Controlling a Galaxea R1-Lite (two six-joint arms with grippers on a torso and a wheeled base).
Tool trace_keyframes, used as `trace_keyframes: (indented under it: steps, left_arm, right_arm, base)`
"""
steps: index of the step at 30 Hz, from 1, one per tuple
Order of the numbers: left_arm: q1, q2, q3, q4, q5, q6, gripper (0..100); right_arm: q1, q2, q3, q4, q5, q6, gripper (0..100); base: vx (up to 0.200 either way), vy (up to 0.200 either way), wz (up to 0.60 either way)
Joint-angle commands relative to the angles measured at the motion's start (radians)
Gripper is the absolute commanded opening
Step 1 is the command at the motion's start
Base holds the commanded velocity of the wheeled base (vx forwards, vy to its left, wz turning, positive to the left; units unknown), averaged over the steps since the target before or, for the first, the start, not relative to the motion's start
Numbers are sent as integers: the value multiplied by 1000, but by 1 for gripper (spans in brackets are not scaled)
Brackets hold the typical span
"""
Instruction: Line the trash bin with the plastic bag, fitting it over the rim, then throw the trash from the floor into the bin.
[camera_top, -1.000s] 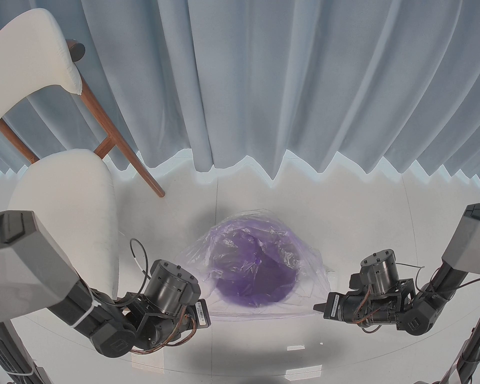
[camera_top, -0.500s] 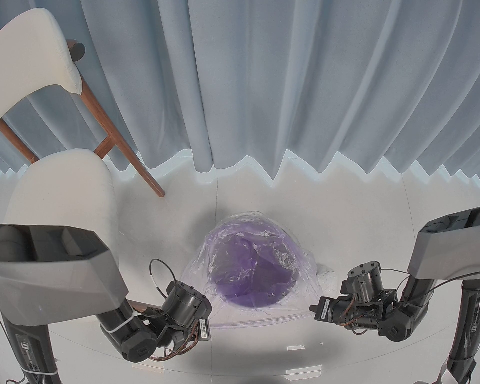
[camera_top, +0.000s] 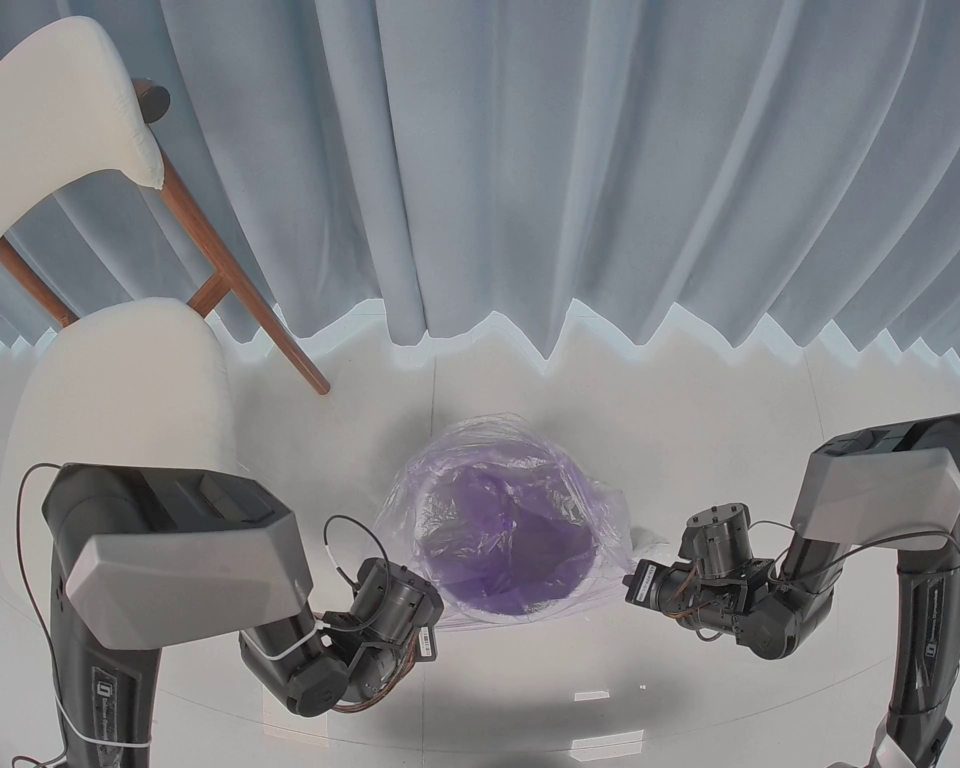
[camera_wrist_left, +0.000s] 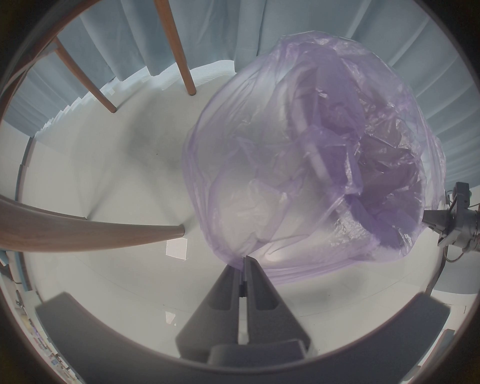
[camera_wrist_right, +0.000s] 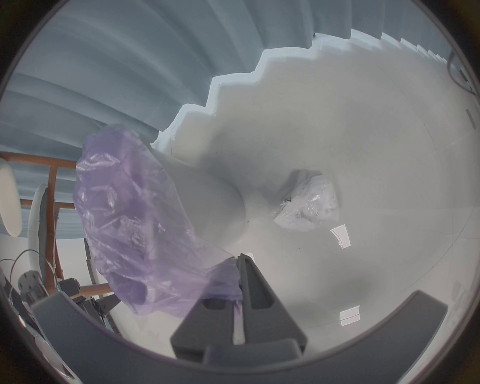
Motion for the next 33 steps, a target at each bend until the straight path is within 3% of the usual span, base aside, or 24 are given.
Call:
trace_keyframes:
  steps: [1, 3, 4, 6, 7, 13, 15, 20, 24, 29, 33]
  left_arm:
    - [-16, 10, -12, -2, 2, -1, 0]
    - [-24, 7, -9, -3, 2, -1, 0]
    - [-30, 4, 5, -8, 7, -1, 0]
    - [-33, -2, 27, -11, 19, -1, 0]
    - [-36, -7, 39, -14, 28, -1, 100]
    - [-59, -100, 174, -157, 65, -1, 100]
    - [-59, -150, 217, -212, 80, -1, 100]
    - [-98, -410, 347, -304, 126, 1, 100]
    - [-105, -585, 416, -301, 128, 5, 100]
    - [-118, -716, 490, -304, 120, 4, 100]
    - [-151, -754, 508, -307, 119, -6, 100]
  right_arm:
    - [-13, -13, -5, -2, 0, 0, 0]
    - [-13, -24, 3, 1, 0, -2, 0]
    - [-13, -42, 26, -1, 1, -3, 100]
    - [-8, -70, 61, -1, 10, -10, 100]
    - [-5, -79, 77, -4, 14, -14, 100]
    - [-5, -136, 212, -65, 18, -86, 100]
    - [-22, -148, 279, -183, 26, -163, 100]
    - [-56, -162, 371, -467, 181, -322, 100]
    - [-71, -119, 285, -535, 228, -484, 100]
    - [-56, -87, 115, -504, 233, -526, 100]
    - [-56, -45, -15, -460, 230, -609, 100]
  base:
    - [0, 0, 0]
    - [0, 0, 0]
    - [0, 0, 0]
    - [0, 0, 0]
    - [0, 0, 0]
    - [0, 0, 0]
    - [0, 0, 0]
    - [0, 0, 0]
    - [0, 0, 0]
    - [0, 0, 0]
    - [0, 0, 0]
